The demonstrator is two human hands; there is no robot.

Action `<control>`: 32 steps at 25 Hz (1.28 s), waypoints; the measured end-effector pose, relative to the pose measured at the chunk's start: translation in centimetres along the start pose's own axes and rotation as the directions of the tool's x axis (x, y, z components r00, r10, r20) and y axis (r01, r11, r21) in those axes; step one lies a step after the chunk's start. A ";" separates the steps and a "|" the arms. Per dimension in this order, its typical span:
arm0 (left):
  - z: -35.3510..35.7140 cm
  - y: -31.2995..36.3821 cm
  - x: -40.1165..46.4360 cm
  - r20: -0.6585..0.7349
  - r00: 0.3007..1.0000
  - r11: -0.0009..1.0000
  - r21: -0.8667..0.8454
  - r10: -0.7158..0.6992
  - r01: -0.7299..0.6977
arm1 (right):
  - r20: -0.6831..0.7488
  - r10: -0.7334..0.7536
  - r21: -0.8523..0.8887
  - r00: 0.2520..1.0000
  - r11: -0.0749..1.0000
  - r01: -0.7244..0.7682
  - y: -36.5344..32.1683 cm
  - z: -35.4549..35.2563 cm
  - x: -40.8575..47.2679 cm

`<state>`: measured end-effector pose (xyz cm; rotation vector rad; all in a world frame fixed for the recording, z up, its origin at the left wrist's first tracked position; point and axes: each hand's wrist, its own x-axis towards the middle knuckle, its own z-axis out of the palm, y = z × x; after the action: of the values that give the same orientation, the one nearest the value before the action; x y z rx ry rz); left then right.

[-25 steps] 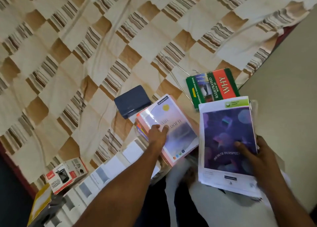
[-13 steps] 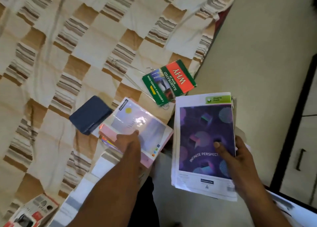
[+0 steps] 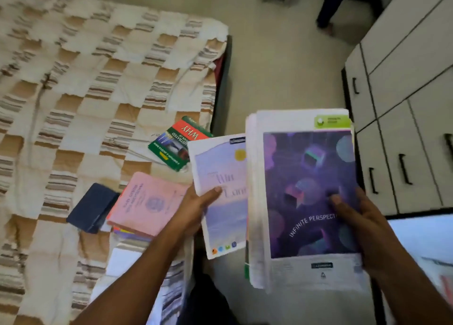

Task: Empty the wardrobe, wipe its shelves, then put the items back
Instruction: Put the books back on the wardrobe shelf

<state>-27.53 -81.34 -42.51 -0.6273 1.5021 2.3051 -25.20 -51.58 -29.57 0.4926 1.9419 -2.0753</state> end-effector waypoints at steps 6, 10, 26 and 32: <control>17.8 -4.9 -8.8 0.370 0.915 0.987 0.075 -0.161 0.143 | -0.188 -0.122 -0.126 0.974 0.987 0.100 2.7 -12.9 -9.3; 25.3 -9.4 -13.7 0.527 0.830 0.976 0.197 -0.181 0.088 | -0.427 -0.136 -0.050 0.894 0.991 0.127 5.9 -21.1 -16.6; 49.7 -21.1 -15.6 0.739 0.434 0.854 0.482 -0.515 0.194 | -0.867 0.229 0.369 0.443 0.891 0.263 8.1 -37.9 -31.9; 56.3 -23.0 -13.2 0.746 0.348 0.820 0.550 -0.568 0.160 | -0.939 0.324 0.343 0.115 0.890 0.300 6.3 -43.5 -37.5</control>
<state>-15.55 -20.93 -33.69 0.3629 1.0149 1.4190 14.51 -10.37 -22.02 2.6914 1.6643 -2.3415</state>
